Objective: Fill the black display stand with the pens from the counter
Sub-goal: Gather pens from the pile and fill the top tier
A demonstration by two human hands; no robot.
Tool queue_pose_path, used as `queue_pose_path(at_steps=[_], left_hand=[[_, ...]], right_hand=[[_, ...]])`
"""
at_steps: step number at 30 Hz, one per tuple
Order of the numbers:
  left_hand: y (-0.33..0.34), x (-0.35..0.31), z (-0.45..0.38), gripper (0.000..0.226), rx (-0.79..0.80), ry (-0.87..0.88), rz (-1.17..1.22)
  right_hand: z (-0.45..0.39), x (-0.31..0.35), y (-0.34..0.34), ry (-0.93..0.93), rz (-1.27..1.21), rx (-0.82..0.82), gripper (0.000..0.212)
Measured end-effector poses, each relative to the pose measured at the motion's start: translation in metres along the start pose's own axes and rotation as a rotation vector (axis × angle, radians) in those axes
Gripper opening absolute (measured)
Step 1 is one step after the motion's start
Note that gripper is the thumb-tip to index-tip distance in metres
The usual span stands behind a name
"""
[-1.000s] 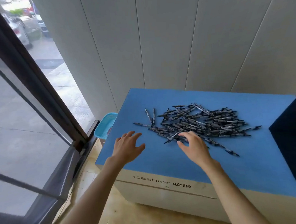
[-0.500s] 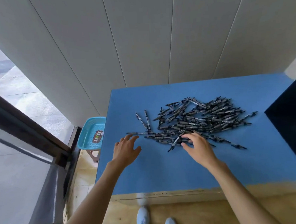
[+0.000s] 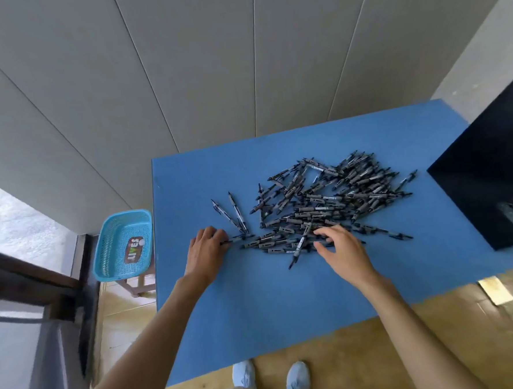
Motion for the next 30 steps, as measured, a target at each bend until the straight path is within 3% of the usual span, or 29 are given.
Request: queue_pose_path(at_steps=[2, 5, 9, 14, 19, 30], left_hand=[[0.001, 0.007, -0.002, 0.005, -0.007, -0.004, 0.052], [-0.003, 0.008, -0.003, 0.021, -0.052, -0.109, 0.2], [-0.014, -0.016, -0.021, 0.007, -0.014, -0.334, 0.334], [-0.007, -0.035, -0.054, 0.047, 0.099, -0.519, 0.241], [-0.006, -0.039, -0.063, 0.024, 0.055, -0.54, 0.23], [-0.01, -0.031, -0.078, 0.021, 0.102, -0.389, -0.01]], right_hand=[[0.001, -0.004, 0.001, 0.016, -0.016, -0.005, 0.032], [0.003, -0.008, -0.001, 0.042, -0.013, -0.011, 0.032], [0.006, -0.011, -0.004, 0.067, -0.021, -0.03, 0.029], [0.009, -0.015, -0.009, 0.07, -0.023, -0.049, 0.028], [0.015, -0.023, -0.013, 0.089, -0.015, -0.061, 0.028], [0.026, -0.039, -0.018, 0.134, -0.019, -0.053, 0.027]])
Point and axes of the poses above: each hand's wrist, its own z-axis away from the middle knuckle, its own y-axis out of the palm, x = y × z, the point moved 2 cm from there along -z, towards the middle knuckle, and after that the axes turned 5 degrees about -y, right-handed, at the moved point
